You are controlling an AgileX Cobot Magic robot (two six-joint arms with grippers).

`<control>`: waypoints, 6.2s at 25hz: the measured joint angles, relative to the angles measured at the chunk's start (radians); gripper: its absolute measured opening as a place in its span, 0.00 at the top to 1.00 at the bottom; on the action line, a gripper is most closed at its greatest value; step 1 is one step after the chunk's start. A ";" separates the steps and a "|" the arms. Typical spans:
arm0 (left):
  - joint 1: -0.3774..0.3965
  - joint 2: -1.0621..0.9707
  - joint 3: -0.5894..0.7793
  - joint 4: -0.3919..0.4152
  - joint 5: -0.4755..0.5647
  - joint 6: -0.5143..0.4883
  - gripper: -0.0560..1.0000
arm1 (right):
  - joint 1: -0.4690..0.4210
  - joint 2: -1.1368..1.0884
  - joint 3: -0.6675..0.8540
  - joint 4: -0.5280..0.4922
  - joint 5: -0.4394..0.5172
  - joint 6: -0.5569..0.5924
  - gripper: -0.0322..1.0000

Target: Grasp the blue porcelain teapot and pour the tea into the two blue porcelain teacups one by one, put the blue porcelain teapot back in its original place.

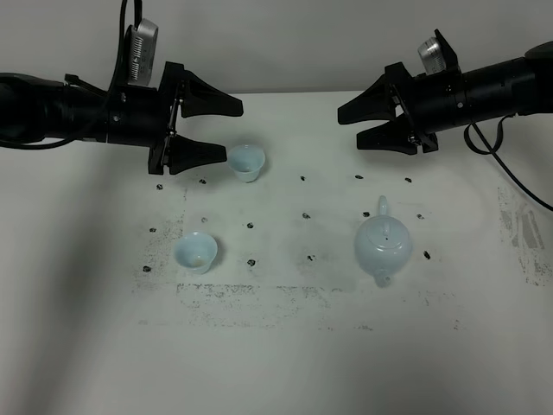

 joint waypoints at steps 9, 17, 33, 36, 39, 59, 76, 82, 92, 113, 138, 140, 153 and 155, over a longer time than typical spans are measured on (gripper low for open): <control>0.000 0.000 0.000 -0.001 0.000 0.000 0.26 | 0.000 0.000 0.000 0.000 0.000 0.000 0.40; 0.002 -0.003 -0.094 0.141 0.000 -0.061 0.26 | 0.000 0.000 0.000 0.000 0.000 0.000 0.40; 0.011 -0.084 -0.448 1.187 0.113 -0.532 0.30 | 0.000 0.000 0.000 0.000 0.000 0.000 0.40; 0.011 -0.117 -0.447 1.299 0.113 -0.544 0.30 | 0.000 0.000 0.000 -0.001 0.000 0.000 0.40; 0.011 -0.165 -0.422 1.399 0.113 -0.563 0.30 | 0.000 0.000 0.000 -0.005 0.000 0.000 0.40; 0.120 -0.977 0.379 1.393 0.113 -0.555 0.30 | 0.000 0.000 0.000 -0.041 0.000 0.008 0.40; 0.120 -1.924 1.021 1.356 -0.050 -0.546 0.30 | 0.000 0.000 0.000 -0.042 0.000 0.009 0.45; 0.120 -2.086 1.047 1.355 -0.022 -0.546 0.30 | 0.000 0.000 0.000 -0.042 0.000 0.009 0.45; 0.116 -2.196 1.047 1.355 -0.016 -0.546 0.30 | 0.000 -0.060 -0.014 -0.076 0.002 0.015 0.45; 0.101 -2.196 1.047 1.356 -0.016 -0.543 0.30 | 0.174 -0.495 -0.025 -0.919 0.003 0.389 0.45; 0.101 -2.196 1.047 1.356 -0.016 -0.543 0.30 | 0.362 -0.417 0.243 -0.694 -0.316 0.306 0.45; 0.101 -2.196 1.047 1.356 -0.016 -0.543 0.30 | 0.362 -0.349 0.160 -0.694 -0.289 0.315 0.45; 0.101 -2.196 1.047 1.356 -0.016 -0.543 0.30 | 0.359 -0.041 -0.158 -0.895 -0.106 0.420 0.45; 0.101 -2.196 1.047 1.356 -0.016 -0.541 0.30 | 0.353 -0.031 -0.159 -0.903 -0.108 0.427 0.45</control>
